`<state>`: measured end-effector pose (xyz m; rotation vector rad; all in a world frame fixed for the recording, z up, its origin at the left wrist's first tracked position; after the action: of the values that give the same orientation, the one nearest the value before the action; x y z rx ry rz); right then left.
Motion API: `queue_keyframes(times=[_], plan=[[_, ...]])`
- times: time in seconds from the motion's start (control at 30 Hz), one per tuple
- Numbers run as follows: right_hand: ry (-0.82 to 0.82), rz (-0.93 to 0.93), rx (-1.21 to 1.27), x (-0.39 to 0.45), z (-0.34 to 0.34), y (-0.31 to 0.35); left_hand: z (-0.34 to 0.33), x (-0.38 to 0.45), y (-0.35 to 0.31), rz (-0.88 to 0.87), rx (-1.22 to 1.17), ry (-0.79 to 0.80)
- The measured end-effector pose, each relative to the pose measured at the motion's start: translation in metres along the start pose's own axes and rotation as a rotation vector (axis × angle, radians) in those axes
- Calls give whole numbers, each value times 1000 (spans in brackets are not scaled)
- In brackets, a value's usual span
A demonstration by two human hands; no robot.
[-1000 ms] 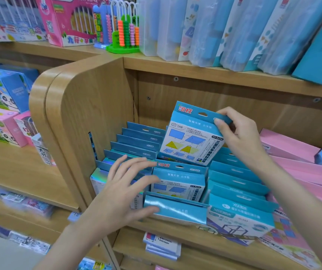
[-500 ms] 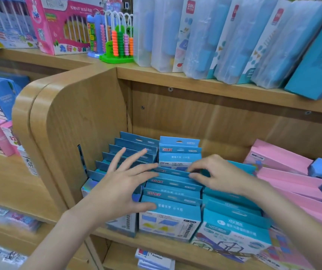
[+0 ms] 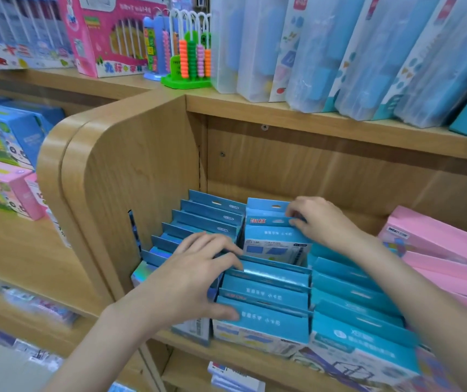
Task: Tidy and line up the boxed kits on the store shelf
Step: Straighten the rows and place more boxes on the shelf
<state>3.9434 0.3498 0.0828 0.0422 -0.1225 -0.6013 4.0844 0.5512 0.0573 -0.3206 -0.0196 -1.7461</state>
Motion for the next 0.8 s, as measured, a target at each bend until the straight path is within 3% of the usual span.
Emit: queue_keyframes(times=[0.33, 0.53, 0.7, 0.8], plan=[[-291, -49, 300, -3, 45, -2, 5, 3, -6, 75, -51, 129], [-115, 158, 312, -29, 30, 12, 6, 4, -7, 107, -28, 148], [211, 272, 172, -40, 5, 18, 9, 1, -8, 127, -107, 174], [164, 261, 285, -32, 17, 13, 9, 1, -8, 83, -66, 214]])
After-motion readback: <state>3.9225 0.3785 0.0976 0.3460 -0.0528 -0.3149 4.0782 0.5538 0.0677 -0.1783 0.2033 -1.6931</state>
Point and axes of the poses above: each hand's wrist, its own x-axis towards the middle knuckle, its own z-axis out of the back of the hand, y = z × x, the point moved 2 cm from there along x, towards the middle knuckle, and after that the axes turned 3 degrees about y, right-handed, at the moved point
